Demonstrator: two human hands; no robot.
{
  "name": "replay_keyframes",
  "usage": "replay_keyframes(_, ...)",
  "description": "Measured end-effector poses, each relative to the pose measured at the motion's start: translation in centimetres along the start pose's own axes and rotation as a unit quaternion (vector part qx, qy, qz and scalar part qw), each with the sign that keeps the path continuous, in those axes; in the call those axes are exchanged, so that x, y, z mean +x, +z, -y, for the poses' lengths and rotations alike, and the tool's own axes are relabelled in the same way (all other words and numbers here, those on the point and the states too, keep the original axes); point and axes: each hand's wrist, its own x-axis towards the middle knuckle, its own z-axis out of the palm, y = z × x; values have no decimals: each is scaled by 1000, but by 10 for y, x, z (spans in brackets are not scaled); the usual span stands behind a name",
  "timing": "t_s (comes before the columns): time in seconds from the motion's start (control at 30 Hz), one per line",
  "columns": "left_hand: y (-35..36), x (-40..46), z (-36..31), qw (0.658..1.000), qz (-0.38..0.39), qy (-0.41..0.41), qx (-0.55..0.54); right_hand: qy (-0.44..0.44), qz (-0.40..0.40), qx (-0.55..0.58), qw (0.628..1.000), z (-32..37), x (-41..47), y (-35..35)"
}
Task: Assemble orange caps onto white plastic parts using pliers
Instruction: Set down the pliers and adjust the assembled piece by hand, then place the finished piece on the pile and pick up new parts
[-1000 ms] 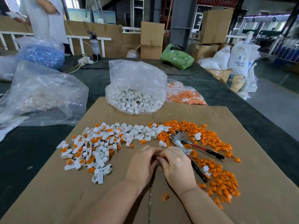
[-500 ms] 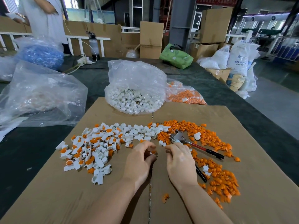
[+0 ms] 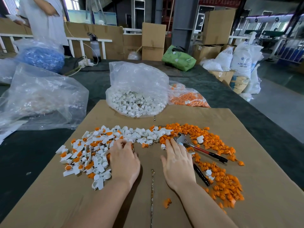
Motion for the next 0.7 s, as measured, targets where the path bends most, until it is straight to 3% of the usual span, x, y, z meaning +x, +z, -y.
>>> replay_keyframes(0.23, 0, -3, -2, 998, -14, 60, 11, 6, 5, -10, 1000, 0, 9, 4)
replay_keyframes(0.53, 5, -6, -5, 990, -14, 143, 4, -45, -48, 89, 994, -4, 4, -3)
replay_keyframes(0.7, 5, -14, -17, 965, 59, 229, -114, -66, -66, 162, 982, -5, -6, -11)
